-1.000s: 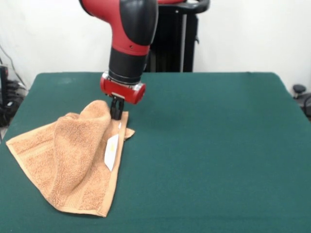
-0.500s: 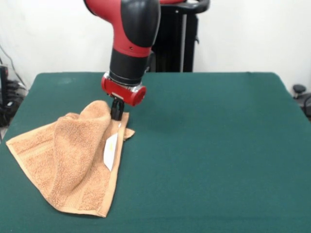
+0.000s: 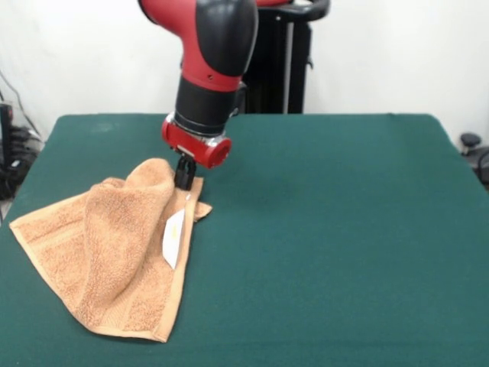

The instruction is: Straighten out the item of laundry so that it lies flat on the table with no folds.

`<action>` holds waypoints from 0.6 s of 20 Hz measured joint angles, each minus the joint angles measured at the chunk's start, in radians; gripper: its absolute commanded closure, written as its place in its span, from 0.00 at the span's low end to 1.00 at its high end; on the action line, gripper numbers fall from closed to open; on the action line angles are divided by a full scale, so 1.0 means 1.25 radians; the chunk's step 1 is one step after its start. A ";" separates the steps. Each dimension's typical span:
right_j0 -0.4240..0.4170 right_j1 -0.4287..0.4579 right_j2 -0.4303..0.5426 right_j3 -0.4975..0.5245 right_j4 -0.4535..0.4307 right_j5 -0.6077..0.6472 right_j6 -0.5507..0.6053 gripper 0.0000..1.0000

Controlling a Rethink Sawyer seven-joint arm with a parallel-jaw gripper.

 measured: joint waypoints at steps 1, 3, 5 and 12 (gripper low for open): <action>0.000 0.000 0.000 0.000 0.000 -0.002 0.000 1.00; 0.000 0.000 0.000 0.001 0.000 -0.003 0.000 1.00; 0.000 0.000 0.000 0.001 0.000 -0.004 0.000 1.00; 0.000 0.000 0.000 0.002 0.000 -0.005 0.000 1.00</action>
